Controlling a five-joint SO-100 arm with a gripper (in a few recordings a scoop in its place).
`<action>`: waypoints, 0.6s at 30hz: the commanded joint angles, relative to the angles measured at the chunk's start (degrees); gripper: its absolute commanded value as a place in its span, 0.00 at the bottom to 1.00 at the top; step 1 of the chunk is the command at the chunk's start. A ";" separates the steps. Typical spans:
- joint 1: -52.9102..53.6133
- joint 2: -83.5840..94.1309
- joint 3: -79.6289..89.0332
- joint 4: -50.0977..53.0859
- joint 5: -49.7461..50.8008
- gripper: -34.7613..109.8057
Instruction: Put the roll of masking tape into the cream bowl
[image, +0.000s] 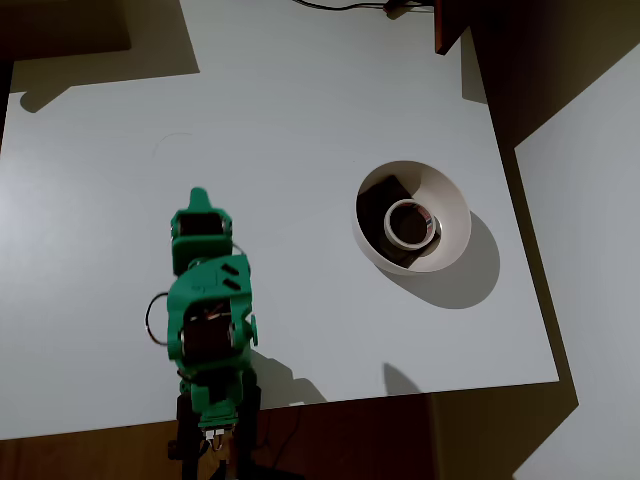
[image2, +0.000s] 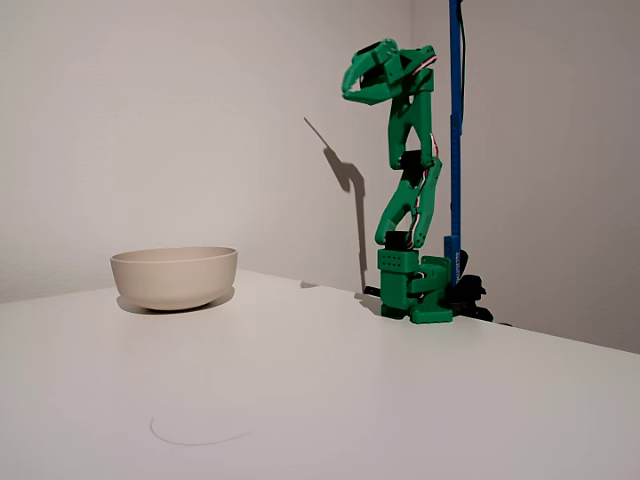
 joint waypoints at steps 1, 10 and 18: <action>-2.64 10.20 18.28 -2.02 0.18 0.18; -3.43 29.18 52.82 -14.59 -2.37 0.18; -1.41 42.54 77.17 -22.76 -5.71 0.18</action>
